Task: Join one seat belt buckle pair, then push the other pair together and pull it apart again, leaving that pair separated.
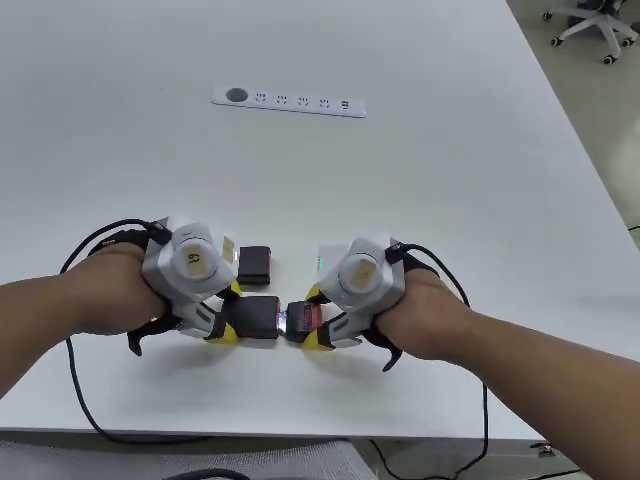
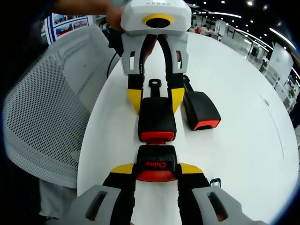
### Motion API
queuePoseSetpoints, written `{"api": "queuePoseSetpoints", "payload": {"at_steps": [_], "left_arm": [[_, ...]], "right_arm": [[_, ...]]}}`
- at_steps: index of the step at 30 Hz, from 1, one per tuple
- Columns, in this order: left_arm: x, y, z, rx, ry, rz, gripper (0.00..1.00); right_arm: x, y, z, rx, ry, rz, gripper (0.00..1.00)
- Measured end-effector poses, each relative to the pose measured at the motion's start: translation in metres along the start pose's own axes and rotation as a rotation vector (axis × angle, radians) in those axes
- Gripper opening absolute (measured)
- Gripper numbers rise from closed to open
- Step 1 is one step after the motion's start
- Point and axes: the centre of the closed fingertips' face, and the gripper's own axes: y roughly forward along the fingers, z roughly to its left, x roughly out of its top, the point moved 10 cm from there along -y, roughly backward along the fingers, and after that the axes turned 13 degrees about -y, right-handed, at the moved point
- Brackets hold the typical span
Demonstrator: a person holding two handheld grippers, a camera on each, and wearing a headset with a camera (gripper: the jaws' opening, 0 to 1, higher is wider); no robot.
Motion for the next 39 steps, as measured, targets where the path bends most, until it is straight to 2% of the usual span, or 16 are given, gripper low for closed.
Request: {"api": "queuePoseSetpoints", "payload": {"at_steps": [7,20,27,29,36,39], "left_arm": [[-0.002,0.002,0.003,0.004,-0.001,0.005,0.32],[-0.001,0.003,0.002,0.014,-0.01,0.023,0.33],[0.003,0.003,0.001,0.035,-0.009,0.064,0.35],[0.005,0.003,-0.004,0.043,-0.007,0.068,0.39],[0.005,-0.004,-0.006,0.056,-0.031,0.035,0.42],[0.01,-0.012,-0.007,0.061,-0.03,0.014,0.42]], "right_arm": [[-0.001,0.003,-0.002,-0.002,0.001,0.002,0.31],[0.002,0.004,-0.003,0.007,0.001,0.008,0.32],[0.003,0.004,-0.002,0.014,0.009,-0.003,0.33],[0.003,0.004,-0.002,0.012,0.005,-0.001,0.33],[0.009,-0.004,0.0,0.001,0.015,-0.007,0.33],[0.013,-0.01,0.001,-0.005,0.016,-0.011,0.33]]}}
